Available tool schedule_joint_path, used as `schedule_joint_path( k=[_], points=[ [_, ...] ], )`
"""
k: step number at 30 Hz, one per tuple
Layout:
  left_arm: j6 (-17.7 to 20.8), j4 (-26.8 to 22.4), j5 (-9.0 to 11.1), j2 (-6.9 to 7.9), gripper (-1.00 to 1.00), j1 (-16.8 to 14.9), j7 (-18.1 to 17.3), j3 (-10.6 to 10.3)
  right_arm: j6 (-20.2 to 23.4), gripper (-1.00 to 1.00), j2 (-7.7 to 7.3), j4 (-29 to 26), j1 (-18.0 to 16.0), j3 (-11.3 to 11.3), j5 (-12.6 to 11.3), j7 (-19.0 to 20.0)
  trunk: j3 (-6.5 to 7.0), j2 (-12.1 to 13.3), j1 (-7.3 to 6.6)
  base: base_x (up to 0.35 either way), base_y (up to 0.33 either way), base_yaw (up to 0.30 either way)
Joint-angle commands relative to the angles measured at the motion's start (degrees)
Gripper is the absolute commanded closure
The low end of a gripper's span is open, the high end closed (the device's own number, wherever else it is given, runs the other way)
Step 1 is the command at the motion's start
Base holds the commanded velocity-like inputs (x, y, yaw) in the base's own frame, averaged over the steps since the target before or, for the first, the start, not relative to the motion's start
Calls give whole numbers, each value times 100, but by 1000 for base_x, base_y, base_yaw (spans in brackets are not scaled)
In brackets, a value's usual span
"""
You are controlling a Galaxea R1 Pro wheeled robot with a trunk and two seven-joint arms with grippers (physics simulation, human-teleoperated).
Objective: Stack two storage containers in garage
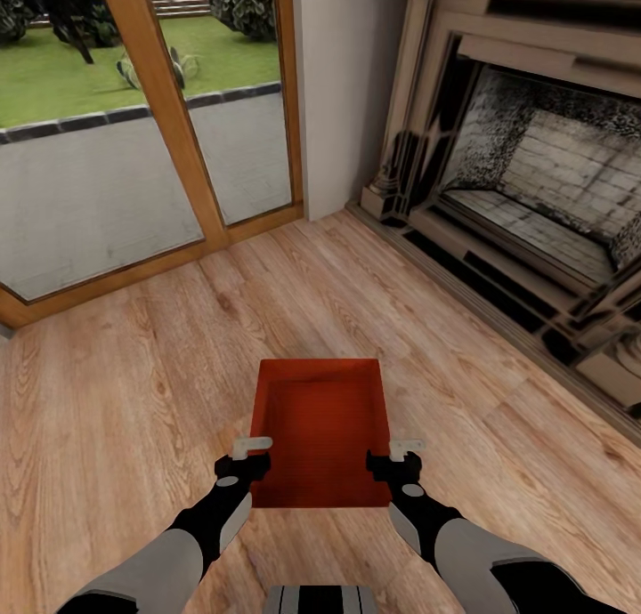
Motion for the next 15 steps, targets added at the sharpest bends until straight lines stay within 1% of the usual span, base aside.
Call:
schedule_joint_path(
  k=[1, 15],
  points=[
    [-14, 5, 47, 3, -100, -3, 37, -48, -6, -100, 1, 7, -3, 19, 32, -39, -3, -1, -1, 0, 0, 0],
    [-14, 2, 47, 3, -100, -3, 37, -48, -4, -100, -24, 10, -3, 30, 60, 51, -3, -1, -1, 0, 0, 0]
  ],
)
